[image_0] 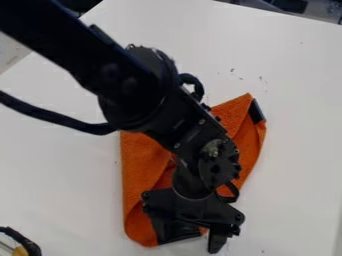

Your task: Fold the cloth from the bottom right to the top left

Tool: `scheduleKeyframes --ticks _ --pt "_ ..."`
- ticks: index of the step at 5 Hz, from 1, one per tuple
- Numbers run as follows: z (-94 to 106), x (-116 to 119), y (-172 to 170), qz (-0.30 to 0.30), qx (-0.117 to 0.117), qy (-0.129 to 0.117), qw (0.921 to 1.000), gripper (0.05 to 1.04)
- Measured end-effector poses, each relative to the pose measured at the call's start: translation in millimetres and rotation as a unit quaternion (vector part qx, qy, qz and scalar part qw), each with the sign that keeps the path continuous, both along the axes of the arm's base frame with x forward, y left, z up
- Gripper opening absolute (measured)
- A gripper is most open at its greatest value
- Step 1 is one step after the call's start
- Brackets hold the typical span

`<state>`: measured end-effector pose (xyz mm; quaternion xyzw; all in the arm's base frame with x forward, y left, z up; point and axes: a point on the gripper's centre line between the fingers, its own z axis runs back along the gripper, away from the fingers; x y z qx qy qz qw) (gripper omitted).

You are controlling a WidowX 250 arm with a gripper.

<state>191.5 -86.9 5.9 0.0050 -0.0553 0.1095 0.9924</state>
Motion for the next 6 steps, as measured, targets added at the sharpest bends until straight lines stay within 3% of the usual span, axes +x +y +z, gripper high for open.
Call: scheduleKeyframes --ticks 2,4,5,6 --pt "-4.5 8.2 1.9 0.030 -0.006 0.010 0.9995 0.967" --pt "-5.4 15.0 2.2 0.037 -0.013 0.012 0.9992 0.516" --pt "-6.2 16.3 4.0 0.036 -0.009 0.012 0.9992 0.354" --pt "-1.6 15.7 7.6 0.016 0.007 0.028 0.9995 0.222"
